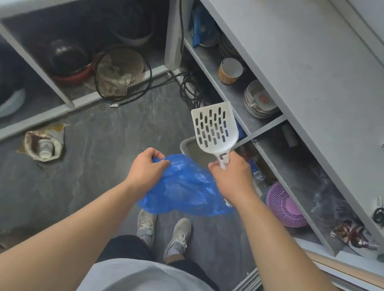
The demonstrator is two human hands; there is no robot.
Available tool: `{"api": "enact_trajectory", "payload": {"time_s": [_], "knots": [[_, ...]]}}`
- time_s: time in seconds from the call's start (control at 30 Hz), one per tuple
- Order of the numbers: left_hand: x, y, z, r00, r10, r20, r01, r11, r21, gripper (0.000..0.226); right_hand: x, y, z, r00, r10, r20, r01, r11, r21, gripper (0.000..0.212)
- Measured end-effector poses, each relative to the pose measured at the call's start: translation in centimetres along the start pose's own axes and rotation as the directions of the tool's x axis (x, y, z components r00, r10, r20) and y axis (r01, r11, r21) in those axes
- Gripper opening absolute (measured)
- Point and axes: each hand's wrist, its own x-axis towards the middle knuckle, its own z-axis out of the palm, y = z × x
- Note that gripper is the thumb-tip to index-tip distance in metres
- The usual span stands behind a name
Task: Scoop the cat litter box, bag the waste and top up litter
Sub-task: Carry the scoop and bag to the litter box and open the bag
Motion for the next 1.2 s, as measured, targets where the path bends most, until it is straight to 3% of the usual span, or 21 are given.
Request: {"api": "enact_trajectory", "payload": {"time_s": [0.13, 0.33, 0.53, 0.6, 0.67, 0.77, 0.83, 0.93, 1.03, 1.1, 1.2], "knots": [[-0.3, 0.8, 0.9, 0.999, -0.006, 0.043, 0.01, 0.995, -0.097, 0.012, -0.8, 1.3, -0.4, 0.999, 0.018, 0.033, -0.016, 0.998, -0.062, 0.01], [-1.5, 1.9, 1.3, 0.979, -0.059, 0.196, 0.12, 0.941, -0.316, 0.011, -0.2, 4.5, -0.3, 0.991, 0.12, 0.054, -0.117, 0.991, -0.059, 0.025], [-4.3, 0.9, 3.0, 0.944, -0.091, 0.319, 0.239, 0.852, -0.465, 0.011, 0.3, 7.9, -0.4, 0.962, 0.22, 0.16, -0.263, 0.904, 0.336, 0.019], [-4.6, -0.4, 4.1, 0.969, -0.099, 0.225, 0.183, 0.903, -0.39, 0.014, 0.4, 9.8, -0.1, 0.957, 0.23, 0.179, -0.281, 0.893, 0.351, 0.014], [-4.7, -1.7, 5.3, 0.996, -0.057, 0.066, 0.065, 0.99, -0.124, 0.018, 0.5, 11.7, 0.0, 0.958, 0.22, 0.186, -0.274, 0.894, 0.354, 0.012], [-4.8, -4.0, 7.0, 0.998, 0.017, -0.064, -0.004, 0.981, 0.193, 0.016, 0.6, 14.5, 0.3, 0.959, 0.188, 0.211, -0.256, 0.893, 0.371, 0.012], [-5.0, -4.8, 8.2, 0.992, 0.099, -0.082, -0.066, 0.94, 0.336, 0.032, 0.7, 16.1, 0.4, 0.959, 0.184, 0.215, -0.253, 0.897, 0.361, 0.013], [-5.6, -4.4, 11.1, 0.955, 0.287, 0.078, -0.289, 0.832, 0.474, 0.052, 1.4, 18.4, 0.9, 0.958, 0.183, 0.219, -0.255, 0.894, 0.368, 0.015], [-4.5, -5.2, 14.9, 0.87, 0.384, 0.31, -0.492, 0.721, 0.489, 0.051, 2.8, 20.1, 2.6, 0.949, 0.159, 0.273, -0.253, 0.899, 0.357, 0.019], [-2.1, -6.8, 17.2, 0.846, 0.367, 0.387, -0.521, 0.721, 0.456, 0.047, 4.5, 21.1, 4.2, 0.942, 0.154, 0.3, -0.261, 0.895, 0.362, 0.019], [2.6, -9.8, 20.2, 0.841, 0.303, 0.448, -0.478, 0.805, 0.353, 0.04, 8.7, 22.7, 7.6, 0.941, 0.128, 0.314, -0.247, 0.892, 0.379, 0.01]]}}
